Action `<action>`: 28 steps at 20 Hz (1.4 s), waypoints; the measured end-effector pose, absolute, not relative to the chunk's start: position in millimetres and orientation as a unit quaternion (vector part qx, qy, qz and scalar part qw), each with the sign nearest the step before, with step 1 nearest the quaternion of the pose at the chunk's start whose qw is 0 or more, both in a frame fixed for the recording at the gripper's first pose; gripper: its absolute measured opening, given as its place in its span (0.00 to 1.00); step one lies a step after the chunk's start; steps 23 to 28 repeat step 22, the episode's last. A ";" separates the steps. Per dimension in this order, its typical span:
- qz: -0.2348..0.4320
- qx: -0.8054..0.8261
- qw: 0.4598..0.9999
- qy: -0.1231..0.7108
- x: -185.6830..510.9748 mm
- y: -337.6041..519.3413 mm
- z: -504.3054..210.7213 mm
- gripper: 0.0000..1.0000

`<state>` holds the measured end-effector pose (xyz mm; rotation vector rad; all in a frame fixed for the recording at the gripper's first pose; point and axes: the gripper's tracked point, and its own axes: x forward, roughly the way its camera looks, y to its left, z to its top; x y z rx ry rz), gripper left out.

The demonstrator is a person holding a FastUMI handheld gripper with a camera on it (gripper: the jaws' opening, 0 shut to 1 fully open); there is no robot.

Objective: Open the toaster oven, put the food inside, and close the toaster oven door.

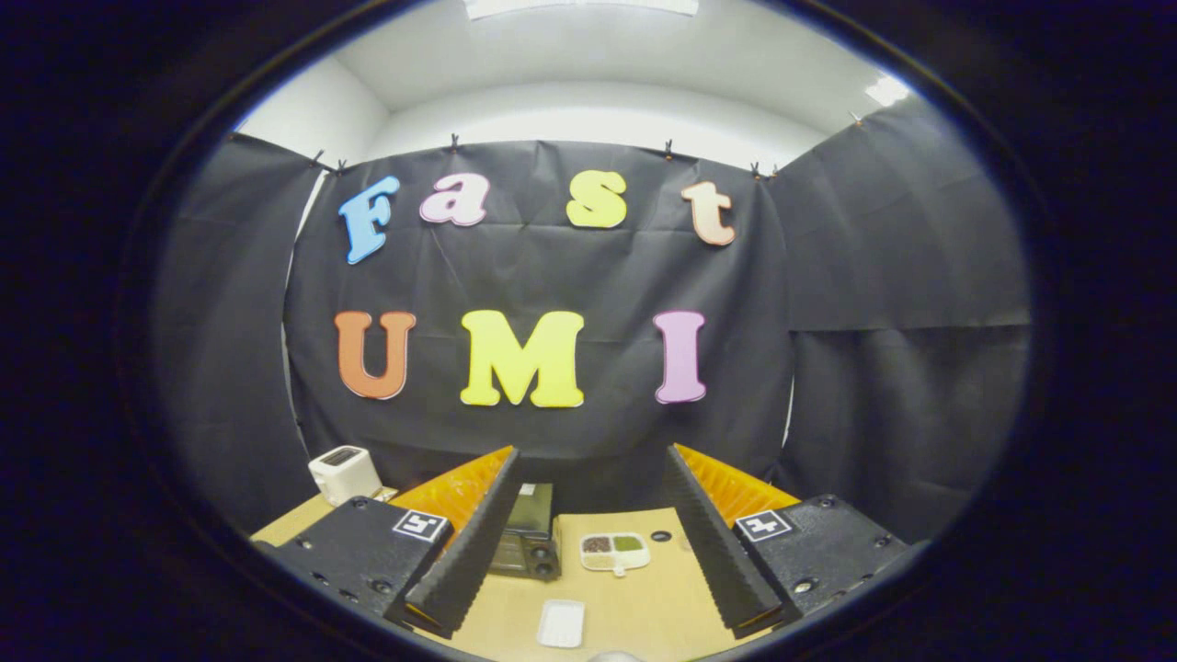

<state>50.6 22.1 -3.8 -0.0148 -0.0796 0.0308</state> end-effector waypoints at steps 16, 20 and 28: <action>0.056 0.035 0.998 -0.010 51.2 -2.6 -8.6 0.99; 0.046 0.032 0.998 -0.009 52.7 -10.7 -8.7 0.99; 0.045 0.033 0.998 -0.007 53.0 -11.0 -10.6 0.99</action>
